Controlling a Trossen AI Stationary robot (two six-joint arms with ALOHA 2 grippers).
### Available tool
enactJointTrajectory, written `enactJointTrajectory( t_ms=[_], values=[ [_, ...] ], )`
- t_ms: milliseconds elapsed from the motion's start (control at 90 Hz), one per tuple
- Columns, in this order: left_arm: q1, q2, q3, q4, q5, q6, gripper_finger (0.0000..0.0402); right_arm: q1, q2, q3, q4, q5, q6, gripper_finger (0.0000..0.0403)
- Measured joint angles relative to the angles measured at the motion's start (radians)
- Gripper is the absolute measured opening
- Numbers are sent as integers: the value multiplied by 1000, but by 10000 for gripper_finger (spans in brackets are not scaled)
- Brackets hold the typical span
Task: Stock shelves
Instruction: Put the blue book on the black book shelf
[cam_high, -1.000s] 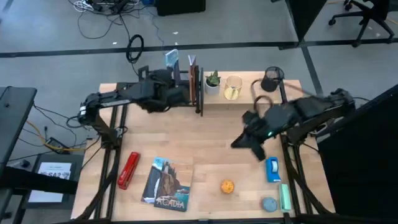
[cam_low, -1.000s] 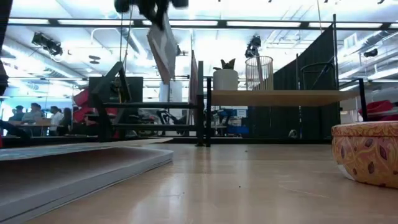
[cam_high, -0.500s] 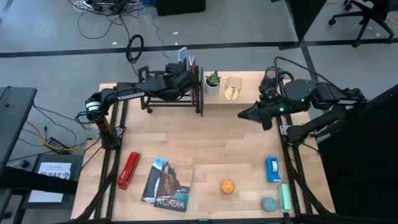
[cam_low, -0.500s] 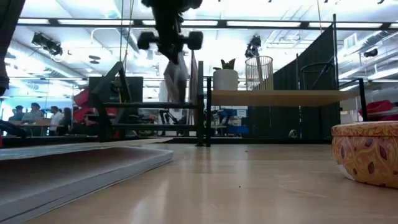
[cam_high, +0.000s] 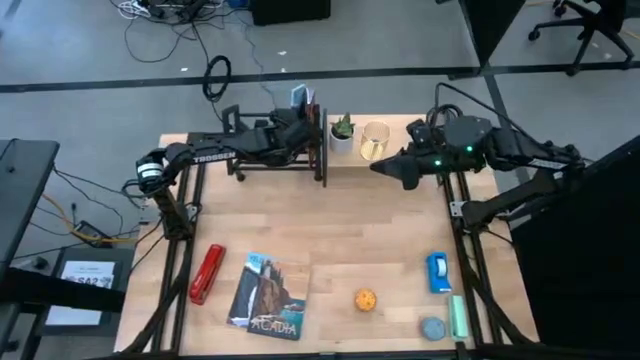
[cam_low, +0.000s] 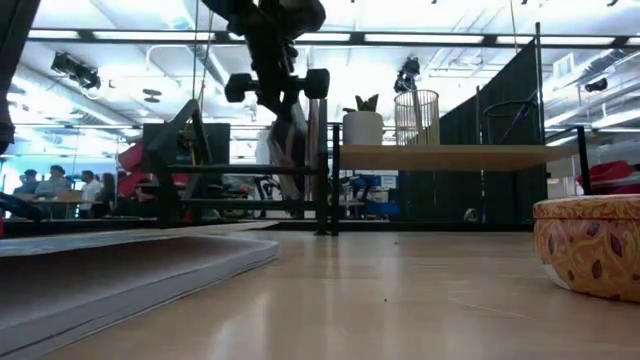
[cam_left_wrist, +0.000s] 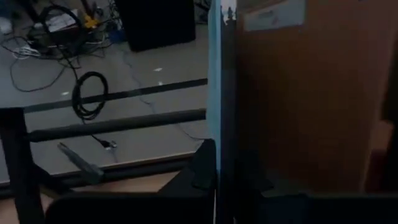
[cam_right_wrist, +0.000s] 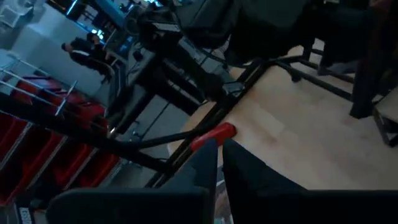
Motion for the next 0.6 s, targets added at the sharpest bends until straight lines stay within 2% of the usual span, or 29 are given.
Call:
enactJointTrajectory(
  t_ms=[211,600],
  values=[
    [3,1,-22,47,52,-1,14,-30,1,0,-1,-74,-28,0],
    [4,19,-18,40,68,-75,14,-54,1,0,-2,-177,-45,0]
  ],
)
